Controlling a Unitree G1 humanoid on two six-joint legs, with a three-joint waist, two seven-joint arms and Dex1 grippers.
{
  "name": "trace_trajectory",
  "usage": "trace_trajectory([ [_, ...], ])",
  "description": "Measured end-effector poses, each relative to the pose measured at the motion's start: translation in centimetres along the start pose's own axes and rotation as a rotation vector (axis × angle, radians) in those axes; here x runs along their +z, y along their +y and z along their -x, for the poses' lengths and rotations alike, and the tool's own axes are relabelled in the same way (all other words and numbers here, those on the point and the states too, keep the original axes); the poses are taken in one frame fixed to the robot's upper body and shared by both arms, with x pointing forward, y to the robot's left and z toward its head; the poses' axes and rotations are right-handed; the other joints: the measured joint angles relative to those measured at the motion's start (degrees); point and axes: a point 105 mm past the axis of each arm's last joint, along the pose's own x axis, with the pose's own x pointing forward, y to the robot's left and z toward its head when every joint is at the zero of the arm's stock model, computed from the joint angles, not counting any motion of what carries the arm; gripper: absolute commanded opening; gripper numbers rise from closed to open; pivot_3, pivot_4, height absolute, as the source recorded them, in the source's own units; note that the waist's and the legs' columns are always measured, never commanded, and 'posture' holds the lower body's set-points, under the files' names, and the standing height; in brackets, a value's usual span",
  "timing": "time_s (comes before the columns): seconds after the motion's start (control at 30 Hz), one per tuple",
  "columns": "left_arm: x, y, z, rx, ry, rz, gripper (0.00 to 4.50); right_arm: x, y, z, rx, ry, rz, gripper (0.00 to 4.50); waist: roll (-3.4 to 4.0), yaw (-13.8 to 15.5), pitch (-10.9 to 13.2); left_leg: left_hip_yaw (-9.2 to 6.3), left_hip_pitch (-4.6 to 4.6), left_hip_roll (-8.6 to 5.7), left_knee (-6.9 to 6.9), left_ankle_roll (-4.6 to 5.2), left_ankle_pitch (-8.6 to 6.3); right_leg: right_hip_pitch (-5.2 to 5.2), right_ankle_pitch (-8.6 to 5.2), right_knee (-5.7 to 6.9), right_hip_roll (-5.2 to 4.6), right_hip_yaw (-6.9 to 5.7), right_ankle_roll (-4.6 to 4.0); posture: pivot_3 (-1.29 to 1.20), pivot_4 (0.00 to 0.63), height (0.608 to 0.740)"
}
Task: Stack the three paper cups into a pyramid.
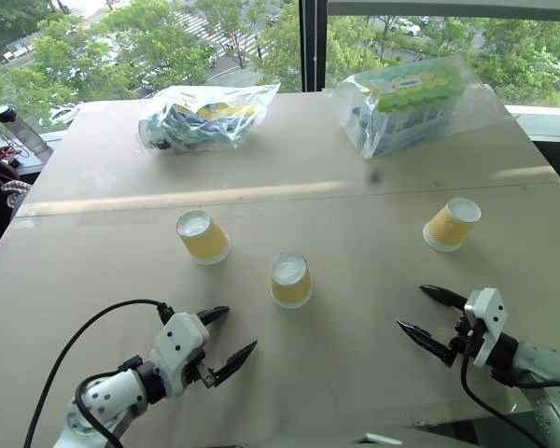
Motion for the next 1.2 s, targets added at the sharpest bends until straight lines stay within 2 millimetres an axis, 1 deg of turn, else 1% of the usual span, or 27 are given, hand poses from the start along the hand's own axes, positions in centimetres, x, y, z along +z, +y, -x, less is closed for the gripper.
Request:
trace_trajectory([
  [0.2,0.2,0.7,-0.6,0.025,-0.019,0.007,4.47,-0.2,-0.1,0.0,0.004,0.006,0.038,4.50,-0.05,0.17,0.03,0.00,-0.02,0.02,0.13,0.00,0.00,0.00,0.04,0.05,0.05,-0.01,-0.05,0.00,0.150,0.740],
  [0.57,0.2,0.9,-0.6,0.006,-0.025,0.007,4.47,-0.2,-0.1,0.0,0.005,0.009,0.047,4.50,-0.04,0.32,0.03,0.01,-0.02,0.03,0.17,-0.01,0.00,0.01,0.05,0.06,0.06,0.00,-0.06,0.00,0.150,0.740],
  [0.67,0.2,0.9,-0.6,0.000,-0.029,0.008,4.47,0.0,-0.2,-0.3,0.011,0.006,0.059,4.50,-0.04,0.29,0.03,0.01,-0.02,0.03,0.18,-0.01,0.00,0.00,0.05,0.07,0.08,0.01,-0.06,0.00,0.150,0.740],
  [0.77,0.0,0.8,-0.1,-0.025,-0.022,0.004,4.47,0.3,0.1,-1.1,0.046,0.000,0.057,4.50,-0.04,-0.04,0.03,0.01,-0.02,0.07,0.19,-0.01,0.00,0.00,0.06,0.08,0.11,0.02,-0.08,0.00,0.150,0.740],
  [0.83,0.0,0.5,0.3,-0.057,-0.024,0.019,4.47,0.6,0.3,-1.8,0.077,-0.008,0.048,4.50,0.00,-0.28,0.07,0.01,-0.02,0.07,0.19,-0.01,0.00,0.00,0.06,0.07,0.11,0.02,-0.09,0.00,0.150,0.740],
  [0.97,0.8,-0.3,1.8,-0.191,-0.067,0.061,4.47,2.4,1.7,-5.3,0.228,-0.045,0.045,4.50,0.04,-0.65,0.19,0.05,-0.07,0.14,0.21,-0.02,0.00,-0.08,0.11,0.08,0.17,0.02,-0.17,0.00,0.150,0.740],
  [1.03,1.8,-0.1,2.5,-0.234,-0.110,0.051,4.47,3.7,2.9,-7.2,0.314,-0.077,0.058,4.50,0.10,-0.48,0.22,0.04,-0.10,0.15,0.21,-0.02,0.00,-0.11,0.12,0.08,0.16,0.00,-0.18,0.00,0.150,0.740],
  [1.13,3.4,0.5,3.8,-0.296,-0.182,0.018,4.47,6.7,4.6,-10.8,0.425,-0.162,0.096,4.50,0.04,-0.55,0.27,0.04,-0.21,0.15,0.25,-0.03,0.01,-0.23,0.13,0.08,0.18,-0.03,-0.20,0.00,0.150,0.740],
  [1.2,4.5,1.1,4.6,-0.309,-0.222,-0.011,4.47,7.7,5.3,-12.2,0.469,-0.191,0.109,4.50,0.03,-0.54,0.27,0.03,-0.22,0.15,0.27,-0.03,0.00,-0.23,0.13,0.06,0.19,-0.04,-0.20,0.00,0.150,0.740],
])
